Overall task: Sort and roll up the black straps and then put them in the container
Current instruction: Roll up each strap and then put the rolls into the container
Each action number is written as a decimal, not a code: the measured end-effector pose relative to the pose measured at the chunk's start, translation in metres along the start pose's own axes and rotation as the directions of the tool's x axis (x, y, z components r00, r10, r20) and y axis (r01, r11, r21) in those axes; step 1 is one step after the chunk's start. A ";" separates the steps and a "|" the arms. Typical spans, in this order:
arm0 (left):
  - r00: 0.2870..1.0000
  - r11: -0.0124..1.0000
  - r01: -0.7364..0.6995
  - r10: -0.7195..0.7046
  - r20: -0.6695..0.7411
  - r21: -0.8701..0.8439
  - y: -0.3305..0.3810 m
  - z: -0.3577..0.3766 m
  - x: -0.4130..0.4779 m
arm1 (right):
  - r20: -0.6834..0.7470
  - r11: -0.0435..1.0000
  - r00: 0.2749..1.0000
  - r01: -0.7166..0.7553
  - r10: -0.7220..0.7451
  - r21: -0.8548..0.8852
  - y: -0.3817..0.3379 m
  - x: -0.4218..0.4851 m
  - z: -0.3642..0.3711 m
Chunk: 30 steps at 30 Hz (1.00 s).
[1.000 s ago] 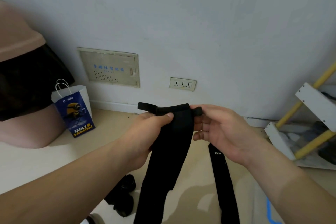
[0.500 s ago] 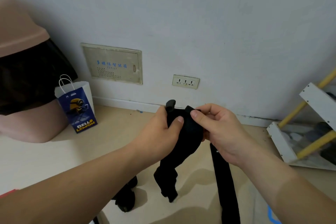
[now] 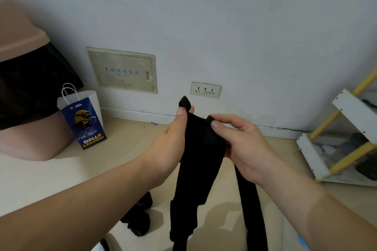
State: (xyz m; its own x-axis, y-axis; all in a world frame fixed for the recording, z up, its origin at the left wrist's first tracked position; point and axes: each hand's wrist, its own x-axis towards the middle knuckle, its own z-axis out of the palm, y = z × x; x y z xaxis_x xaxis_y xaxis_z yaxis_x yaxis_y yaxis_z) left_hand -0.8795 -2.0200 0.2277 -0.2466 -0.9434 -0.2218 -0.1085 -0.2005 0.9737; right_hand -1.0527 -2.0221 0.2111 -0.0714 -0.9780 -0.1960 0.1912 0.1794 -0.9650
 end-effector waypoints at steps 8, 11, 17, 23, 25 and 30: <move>0.962 0.928 -0.199 0.247 -0.120 0.315 -0.012 0.000 0.012 | 0.036 0.994 0.998 0.046 -0.043 -0.099 -0.002 -0.001 0.002; 0.964 0.905 -0.198 0.249 -0.090 0.377 -0.018 0.000 0.013 | 0.062 0.981 0.994 0.096 -0.086 -0.166 0.001 -0.001 0.003; 0.951 0.881 -0.231 0.295 -0.095 0.413 -0.021 -0.002 0.017 | 0.044 0.973 0.993 0.118 -0.111 -0.197 0.005 -0.001 0.005; 0.941 0.852 -0.248 0.325 -0.095 0.460 -0.022 -0.001 0.018 | 0.014 0.963 0.992 0.125 -0.125 -0.240 0.000 -0.007 0.010; 0.937 0.844 -0.249 0.333 -0.101 0.474 -0.021 -0.002 0.019 | 0.029 0.970 0.994 0.111 -0.108 -0.216 -0.002 -0.008 0.012; 0.929 0.842 -0.284 0.360 -0.085 0.458 -0.019 0.001 0.017 | 0.007 0.961 0.980 0.197 -0.199 -0.193 -0.001 -0.011 0.016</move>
State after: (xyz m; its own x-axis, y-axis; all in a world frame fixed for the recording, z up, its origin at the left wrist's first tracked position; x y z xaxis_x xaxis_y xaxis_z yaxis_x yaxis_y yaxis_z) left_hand -0.8822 -2.0319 0.2051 -0.1859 -0.9712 0.1489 -0.4624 0.2202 0.8589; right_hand -1.0362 -2.0133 0.2167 -0.1012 -0.9949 0.0011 -0.0193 0.0008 -0.9998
